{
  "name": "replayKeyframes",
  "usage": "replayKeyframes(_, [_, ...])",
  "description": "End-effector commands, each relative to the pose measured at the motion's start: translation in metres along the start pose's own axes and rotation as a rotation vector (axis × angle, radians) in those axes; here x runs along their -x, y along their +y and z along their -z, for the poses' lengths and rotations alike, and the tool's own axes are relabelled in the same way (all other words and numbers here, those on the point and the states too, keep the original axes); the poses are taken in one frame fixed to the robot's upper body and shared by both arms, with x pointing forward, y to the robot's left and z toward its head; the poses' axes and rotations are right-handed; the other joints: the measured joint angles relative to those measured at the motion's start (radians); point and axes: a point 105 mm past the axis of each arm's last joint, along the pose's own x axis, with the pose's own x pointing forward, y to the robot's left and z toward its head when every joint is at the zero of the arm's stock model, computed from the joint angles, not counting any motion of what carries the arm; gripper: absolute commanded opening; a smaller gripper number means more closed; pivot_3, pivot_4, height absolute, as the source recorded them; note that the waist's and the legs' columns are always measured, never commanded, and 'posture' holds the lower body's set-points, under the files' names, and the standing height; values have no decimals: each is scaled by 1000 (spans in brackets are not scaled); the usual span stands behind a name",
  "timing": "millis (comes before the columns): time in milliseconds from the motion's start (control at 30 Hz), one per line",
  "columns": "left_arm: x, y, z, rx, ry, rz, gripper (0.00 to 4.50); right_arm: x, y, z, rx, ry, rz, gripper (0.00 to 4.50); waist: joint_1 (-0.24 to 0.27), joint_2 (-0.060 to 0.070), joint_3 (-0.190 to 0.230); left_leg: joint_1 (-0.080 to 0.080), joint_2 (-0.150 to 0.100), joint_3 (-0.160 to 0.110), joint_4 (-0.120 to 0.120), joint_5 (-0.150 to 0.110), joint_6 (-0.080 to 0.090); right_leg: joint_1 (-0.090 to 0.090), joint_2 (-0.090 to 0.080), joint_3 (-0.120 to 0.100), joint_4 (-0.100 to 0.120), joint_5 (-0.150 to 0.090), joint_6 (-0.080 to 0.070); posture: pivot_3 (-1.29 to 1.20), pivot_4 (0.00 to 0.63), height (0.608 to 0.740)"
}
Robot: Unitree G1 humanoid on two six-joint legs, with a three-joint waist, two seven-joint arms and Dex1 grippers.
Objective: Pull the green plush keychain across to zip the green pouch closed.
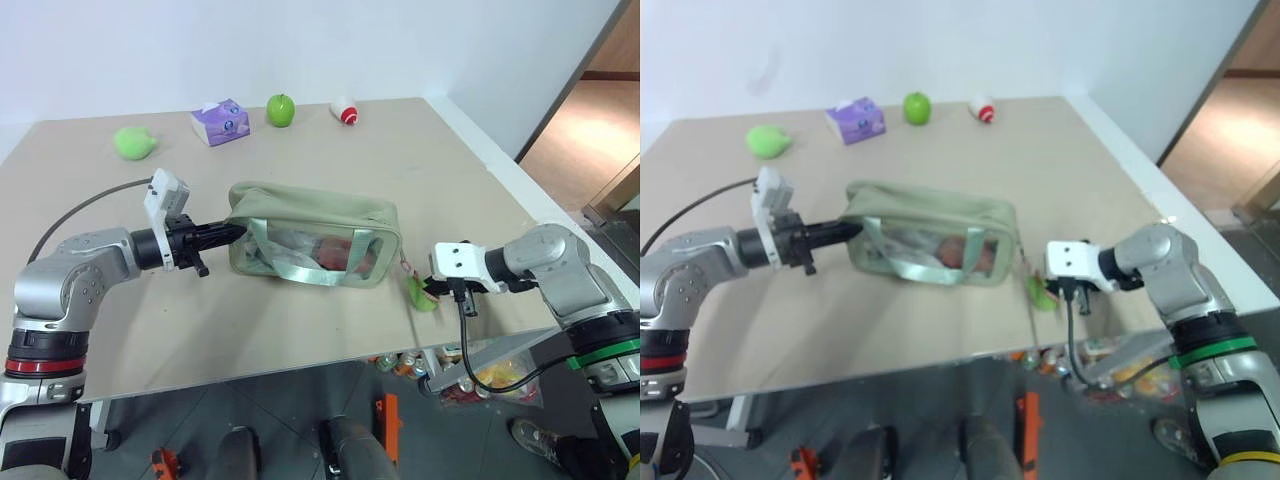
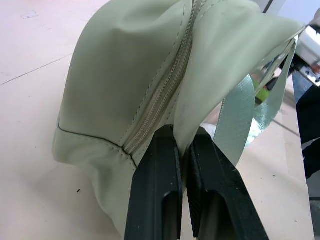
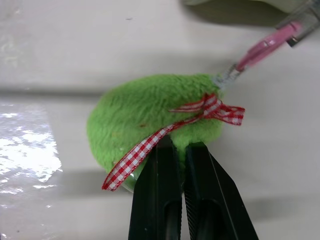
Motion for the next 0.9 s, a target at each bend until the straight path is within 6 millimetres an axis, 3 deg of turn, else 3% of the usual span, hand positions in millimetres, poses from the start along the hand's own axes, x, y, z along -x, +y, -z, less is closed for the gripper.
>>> replayKeyframes(33, [9,4,-12,-19,-39,-33,0,2,-11,-1,-18,4,42,28,-1,0,0,0,0,0,0,0,0,0,0,0,0,0,0,0,150,740])
replayKeyframes(167, [11,4,-10,-17,-33,-41,0,22,-46,-14,-67,-96,206,28,-8,0,0,0,0,0,1,0,0,0,0,0,0,0,0,0,150,740])
replayKeyframes(300, [13,4,-7,-15,-27,-49,0,54,-75,-41,-187,-337,311,28,-18,0,0,0,0,0,0,0,0,0,0,0,0,0,0,0,150,740])
replayKeyframes(433, [15,3,1,-23,0,-59,0,77,-75,-54,-256,-497,290,28,-20,0,0,0,0,-1,-3,0,0,0,0,0,0,-1,0,0,150,740])
replayKeyframes(667, [16,3,4,-9,-4,-64,0,71,-62,-51,-325,-518,229,28,-20,0,0,0,0,-2,-5,0,0,0,0,-1,0,-3,-1,0,150,740])
replayKeyframes(900, [20,-3,-8,45,-43,-26,2434,69,-59,-52,-371,-530,200,2393,-22,0,0,0,-1,-1,-5,0,0,0,0,-1,0,-3,-1,0,150,740])
